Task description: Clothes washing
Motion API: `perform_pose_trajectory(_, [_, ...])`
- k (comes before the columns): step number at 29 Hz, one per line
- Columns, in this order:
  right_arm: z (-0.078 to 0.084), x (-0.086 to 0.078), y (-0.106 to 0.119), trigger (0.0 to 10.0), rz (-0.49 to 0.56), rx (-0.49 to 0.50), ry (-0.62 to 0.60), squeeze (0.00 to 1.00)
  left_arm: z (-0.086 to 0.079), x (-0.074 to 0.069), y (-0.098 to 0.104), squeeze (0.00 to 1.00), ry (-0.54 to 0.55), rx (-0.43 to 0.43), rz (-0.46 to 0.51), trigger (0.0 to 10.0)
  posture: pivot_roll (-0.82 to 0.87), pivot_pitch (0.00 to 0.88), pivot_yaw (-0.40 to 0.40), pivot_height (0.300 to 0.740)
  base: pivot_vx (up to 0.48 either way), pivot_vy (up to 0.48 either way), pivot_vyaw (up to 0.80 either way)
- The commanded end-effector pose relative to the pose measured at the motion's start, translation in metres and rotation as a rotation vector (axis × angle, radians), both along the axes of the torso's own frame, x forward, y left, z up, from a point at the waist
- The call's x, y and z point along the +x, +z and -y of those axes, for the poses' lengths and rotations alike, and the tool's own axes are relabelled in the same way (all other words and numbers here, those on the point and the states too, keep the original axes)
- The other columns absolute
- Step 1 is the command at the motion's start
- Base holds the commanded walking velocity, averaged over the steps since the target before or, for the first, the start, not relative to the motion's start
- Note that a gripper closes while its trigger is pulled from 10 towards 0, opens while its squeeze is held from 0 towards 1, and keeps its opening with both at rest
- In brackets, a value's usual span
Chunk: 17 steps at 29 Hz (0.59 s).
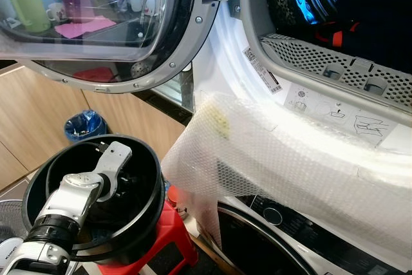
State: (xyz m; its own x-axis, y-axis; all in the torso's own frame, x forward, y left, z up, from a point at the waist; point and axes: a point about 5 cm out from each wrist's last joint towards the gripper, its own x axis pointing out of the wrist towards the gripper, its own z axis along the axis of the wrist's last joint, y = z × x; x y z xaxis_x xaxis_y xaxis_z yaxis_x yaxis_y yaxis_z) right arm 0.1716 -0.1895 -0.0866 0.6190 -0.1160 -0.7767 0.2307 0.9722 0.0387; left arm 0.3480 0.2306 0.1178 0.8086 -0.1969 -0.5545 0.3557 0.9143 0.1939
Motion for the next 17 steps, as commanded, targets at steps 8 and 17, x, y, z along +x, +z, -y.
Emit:
perform_pose_trajectory(8, [0.0,-0.008,-0.004,10.0,-0.026,0.007,-0.01,0.0,0.0,-0.006,-0.025,1.0,0.019,0.012,-0.092,10.0,0.13,0.123,0.005,0.74,0.0,0.0,0.0])
perform_pose_trajectory(17, [0.003,-0.013,-0.005,10.0,-0.033,0.002,-0.012,0.0,0.003,-0.006,-0.038,0.0,0.064,0.04,-0.11,10.0,0.11,0.135,-0.002,0.74,0.0,0.0,0.0])
